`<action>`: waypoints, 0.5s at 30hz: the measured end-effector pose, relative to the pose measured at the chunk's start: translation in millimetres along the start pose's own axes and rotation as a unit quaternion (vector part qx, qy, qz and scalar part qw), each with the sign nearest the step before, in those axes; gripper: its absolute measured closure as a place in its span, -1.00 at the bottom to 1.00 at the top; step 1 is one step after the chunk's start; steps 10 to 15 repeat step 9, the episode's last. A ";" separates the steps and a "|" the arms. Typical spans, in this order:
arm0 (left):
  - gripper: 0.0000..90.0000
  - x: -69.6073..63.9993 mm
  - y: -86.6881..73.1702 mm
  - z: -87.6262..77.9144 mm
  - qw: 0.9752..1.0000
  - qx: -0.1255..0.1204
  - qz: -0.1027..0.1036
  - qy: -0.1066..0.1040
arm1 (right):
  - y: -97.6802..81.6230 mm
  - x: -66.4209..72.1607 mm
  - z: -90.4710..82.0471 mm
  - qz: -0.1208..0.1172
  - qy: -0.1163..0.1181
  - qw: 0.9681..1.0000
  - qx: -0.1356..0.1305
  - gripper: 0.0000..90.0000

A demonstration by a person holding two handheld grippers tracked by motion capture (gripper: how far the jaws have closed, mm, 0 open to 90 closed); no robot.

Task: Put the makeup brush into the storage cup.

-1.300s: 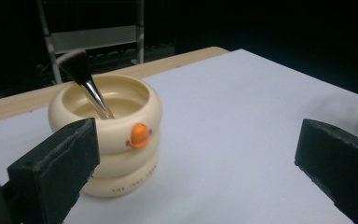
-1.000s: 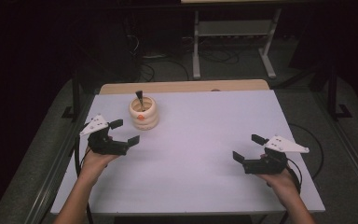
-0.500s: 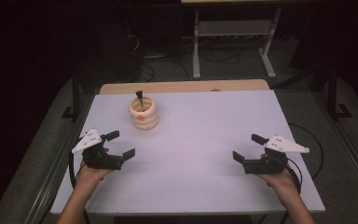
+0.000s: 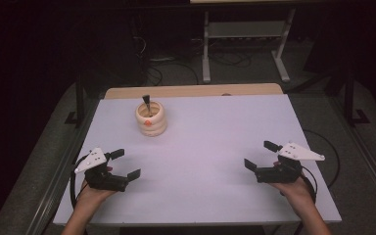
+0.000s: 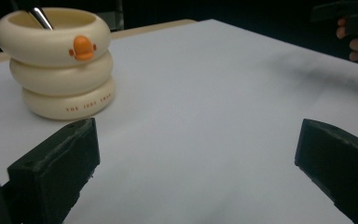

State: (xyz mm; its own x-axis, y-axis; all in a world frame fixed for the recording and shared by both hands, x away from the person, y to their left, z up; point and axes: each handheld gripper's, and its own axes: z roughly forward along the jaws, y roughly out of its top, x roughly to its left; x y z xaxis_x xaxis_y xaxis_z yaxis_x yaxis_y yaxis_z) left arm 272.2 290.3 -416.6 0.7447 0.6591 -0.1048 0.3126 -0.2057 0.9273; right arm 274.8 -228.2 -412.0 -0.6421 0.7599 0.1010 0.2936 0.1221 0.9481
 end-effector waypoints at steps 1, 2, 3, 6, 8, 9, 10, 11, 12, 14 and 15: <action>-1.00 0.0 -1.6 0.3 1.000 0.004 0.004 0.003 | -0.2 0.0 0.3 -0.001 0.000 1.000 0.000 -0.96; -1.00 1.2 -2.5 0.8 1.000 0.008 0.011 0.004 | -0.6 0.1 0.9 -0.003 0.000 1.000 0.002 -0.96; -1.00 2.0 -3.0 1.4 1.000 0.010 0.012 0.005 | -0.9 0.5 1.4 -0.003 0.000 1.000 0.004 -0.96; -1.00 2.6 -3.9 2.3 1.000 0.009 0.011 0.003 | -1.4 1.1 2.1 -0.005 -0.001 1.000 0.009 -0.96; -1.00 3.4 -4.2 2.8 1.000 0.008 0.009 0.002 | -1.6 1.0 1.7 -0.006 -0.001 1.000 0.009 -0.96; -1.00 3.5 -4.2 3.1 1.000 0.007 0.006 0.001 | -1.6 0.8 1.3 -0.006 -0.002 1.000 0.008 -0.96; -1.00 3.5 -4.2 3.1 1.000 0.007 0.006 0.001 | -1.6 0.8 1.3 -0.006 -0.002 1.000 0.008 -0.96; -1.00 3.5 -4.2 3.1 1.000 0.007 0.006 0.001 | -1.6 0.8 1.3 -0.006 -0.002 1.000 0.008 -0.96; -1.00 3.5 -4.2 3.1 1.000 0.007 0.006 0.001 | -1.6 0.8 1.3 -0.006 -0.002 1.000 0.008 -0.96; -1.00 3.5 -4.2 3.1 1.000 0.007 0.006 0.001 | -1.6 0.8 1.3 -0.006 -0.002 1.000 0.008 -0.96; -1.00 3.5 -4.2 3.1 1.000 0.007 0.006 0.001 | -1.6 0.8 1.3 -0.006 -0.002 1.000 0.008 -0.96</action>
